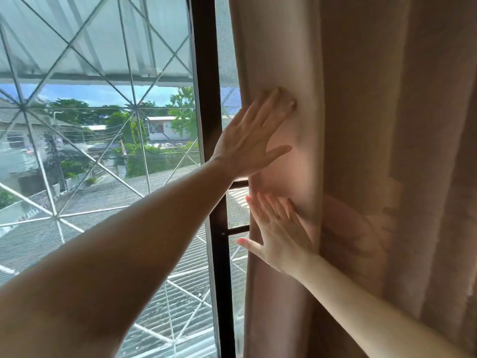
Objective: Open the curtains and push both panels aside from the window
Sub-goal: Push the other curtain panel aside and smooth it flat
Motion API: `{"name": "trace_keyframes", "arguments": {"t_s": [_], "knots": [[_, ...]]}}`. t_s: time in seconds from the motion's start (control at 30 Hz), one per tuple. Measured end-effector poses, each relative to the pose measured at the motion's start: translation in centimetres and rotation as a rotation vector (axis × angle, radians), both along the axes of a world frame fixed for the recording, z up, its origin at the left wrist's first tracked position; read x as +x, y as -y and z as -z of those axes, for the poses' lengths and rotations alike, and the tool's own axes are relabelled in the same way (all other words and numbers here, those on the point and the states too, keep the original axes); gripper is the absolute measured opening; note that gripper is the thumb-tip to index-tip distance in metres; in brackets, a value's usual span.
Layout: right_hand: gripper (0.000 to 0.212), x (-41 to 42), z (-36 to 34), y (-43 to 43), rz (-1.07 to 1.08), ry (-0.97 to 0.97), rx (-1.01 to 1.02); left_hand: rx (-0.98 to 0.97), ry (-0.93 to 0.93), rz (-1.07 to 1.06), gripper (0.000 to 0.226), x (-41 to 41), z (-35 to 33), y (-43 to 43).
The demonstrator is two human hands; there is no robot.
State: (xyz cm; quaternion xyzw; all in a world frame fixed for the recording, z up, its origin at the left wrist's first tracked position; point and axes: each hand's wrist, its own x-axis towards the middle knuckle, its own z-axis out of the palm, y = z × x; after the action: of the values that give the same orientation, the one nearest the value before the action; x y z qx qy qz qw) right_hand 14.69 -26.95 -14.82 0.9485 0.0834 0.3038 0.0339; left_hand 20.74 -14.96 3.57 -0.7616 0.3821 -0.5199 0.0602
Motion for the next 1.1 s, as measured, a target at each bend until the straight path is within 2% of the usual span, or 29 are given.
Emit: {"name": "trace_keyframes", "arguments": {"t_s": [0.53,1.1], "knots": [[0.1,0.6,0.7,6.7,0.121,0.055,-0.039,-0.037,-0.042,0.083,0.09,1.8,0.4,7.7],[0.102,1.4,0.2,20.4,0.148,0.027,-0.077,-0.059,-0.076,0.041,0.091,2.0,0.1,21.0]]}}
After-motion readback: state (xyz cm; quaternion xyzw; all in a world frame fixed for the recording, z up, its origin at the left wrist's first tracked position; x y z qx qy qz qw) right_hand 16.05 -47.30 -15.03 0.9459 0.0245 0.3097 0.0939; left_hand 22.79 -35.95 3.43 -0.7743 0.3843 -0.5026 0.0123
